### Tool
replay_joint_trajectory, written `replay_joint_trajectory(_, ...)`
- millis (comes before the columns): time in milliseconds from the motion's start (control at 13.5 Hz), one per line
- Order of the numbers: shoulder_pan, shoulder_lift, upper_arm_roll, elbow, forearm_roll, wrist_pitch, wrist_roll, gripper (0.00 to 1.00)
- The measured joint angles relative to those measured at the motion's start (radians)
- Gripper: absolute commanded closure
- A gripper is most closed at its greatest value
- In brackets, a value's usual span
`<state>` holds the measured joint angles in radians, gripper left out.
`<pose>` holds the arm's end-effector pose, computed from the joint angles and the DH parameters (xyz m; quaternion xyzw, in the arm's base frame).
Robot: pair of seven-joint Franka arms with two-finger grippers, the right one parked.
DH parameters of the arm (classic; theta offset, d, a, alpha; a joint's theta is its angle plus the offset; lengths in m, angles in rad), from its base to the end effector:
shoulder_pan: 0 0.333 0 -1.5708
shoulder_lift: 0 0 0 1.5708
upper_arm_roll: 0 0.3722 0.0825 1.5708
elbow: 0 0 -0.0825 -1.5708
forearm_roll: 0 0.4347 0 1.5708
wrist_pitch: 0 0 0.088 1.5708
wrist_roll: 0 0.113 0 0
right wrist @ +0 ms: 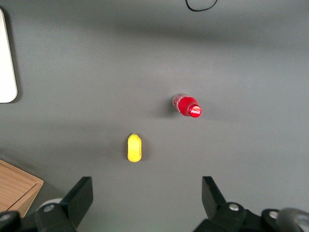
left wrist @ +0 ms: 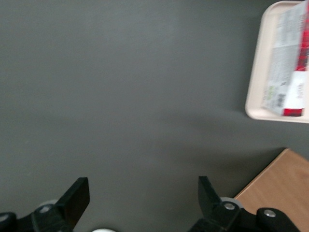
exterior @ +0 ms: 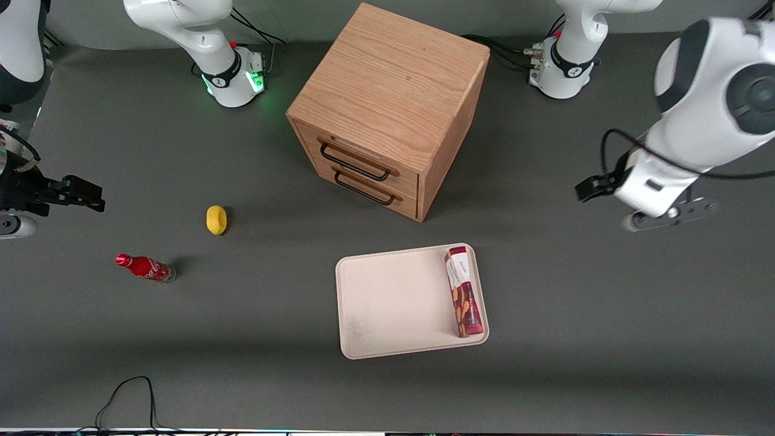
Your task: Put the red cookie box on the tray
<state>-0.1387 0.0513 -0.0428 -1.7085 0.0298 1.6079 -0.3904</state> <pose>0.6044 -0.1070 0.5749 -0.9918 -0.1022 0.0689 0.0345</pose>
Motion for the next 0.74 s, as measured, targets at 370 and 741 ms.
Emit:
replay_joint_trajectory(370, 0.205, -0.053, -0.016, -0.008, 0.002, -0.048, 0.207, 0.00)
replay_joint_trajectory(741, 0.181, -0.053, -0.001, 0.018, 0.002, -0.067, 0.214, 0.00)
